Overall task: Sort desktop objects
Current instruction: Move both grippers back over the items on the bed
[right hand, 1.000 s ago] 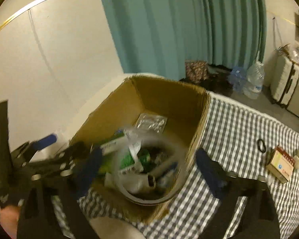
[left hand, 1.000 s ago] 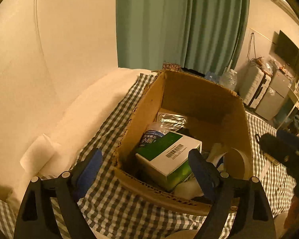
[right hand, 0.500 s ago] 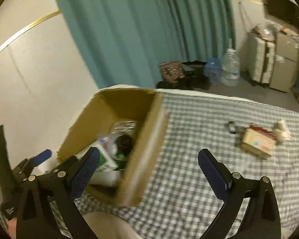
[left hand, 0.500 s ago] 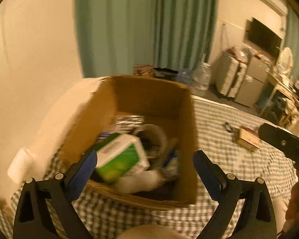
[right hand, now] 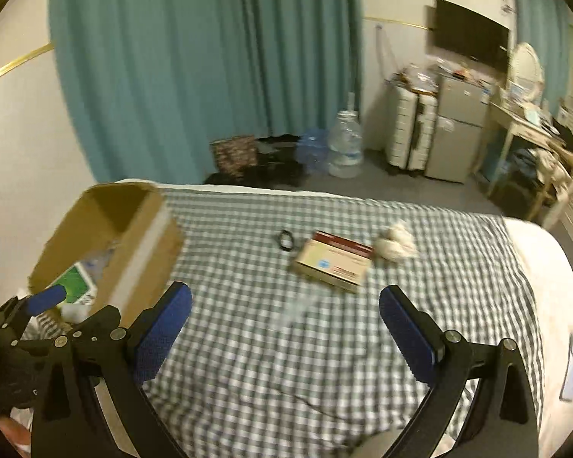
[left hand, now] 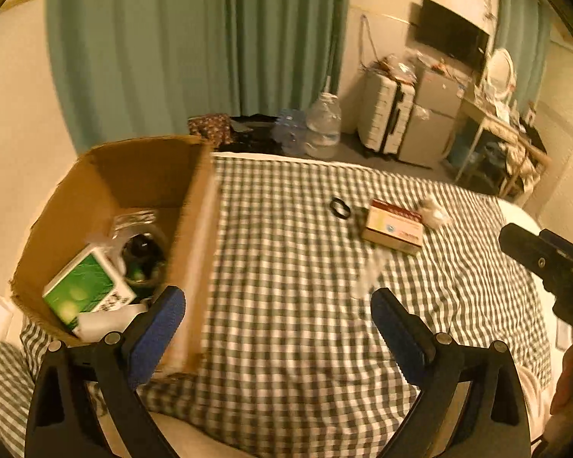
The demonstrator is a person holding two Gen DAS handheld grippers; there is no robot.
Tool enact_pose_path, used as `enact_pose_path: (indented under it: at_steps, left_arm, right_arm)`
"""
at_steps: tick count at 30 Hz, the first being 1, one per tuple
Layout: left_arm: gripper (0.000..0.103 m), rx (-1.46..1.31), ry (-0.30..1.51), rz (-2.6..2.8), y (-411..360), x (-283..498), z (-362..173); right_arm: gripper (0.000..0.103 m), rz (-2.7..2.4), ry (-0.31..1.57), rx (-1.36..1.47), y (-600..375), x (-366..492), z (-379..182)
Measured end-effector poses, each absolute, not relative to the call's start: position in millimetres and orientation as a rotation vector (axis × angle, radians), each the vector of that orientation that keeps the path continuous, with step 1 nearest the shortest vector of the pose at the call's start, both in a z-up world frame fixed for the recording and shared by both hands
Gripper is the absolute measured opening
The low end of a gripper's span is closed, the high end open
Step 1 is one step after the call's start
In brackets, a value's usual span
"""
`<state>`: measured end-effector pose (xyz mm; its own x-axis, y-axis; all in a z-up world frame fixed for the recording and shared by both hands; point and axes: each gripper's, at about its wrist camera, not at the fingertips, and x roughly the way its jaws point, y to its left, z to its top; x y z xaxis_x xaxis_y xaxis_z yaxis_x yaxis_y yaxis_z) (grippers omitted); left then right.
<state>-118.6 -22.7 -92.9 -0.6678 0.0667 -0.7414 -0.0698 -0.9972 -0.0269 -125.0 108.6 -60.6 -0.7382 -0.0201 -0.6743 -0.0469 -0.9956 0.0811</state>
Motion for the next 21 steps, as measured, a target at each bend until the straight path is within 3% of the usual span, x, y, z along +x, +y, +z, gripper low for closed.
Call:
enact_pose_path:
  at_steps: [10,21]
  left_arm:
    - [0.1,-1.265,0.157,2.711,58.3,-139.1,-144.0]
    - [0.1,-1.306,0.275,2.602,123.0,-198.1,-214.5]
  right_arm:
    - [0.099,2.789,0.4,-1.1,193.4,-124.2,-102.4]
    - [0.099,2.69,0.496,-1.165,238.9,-159.7,-161.2]
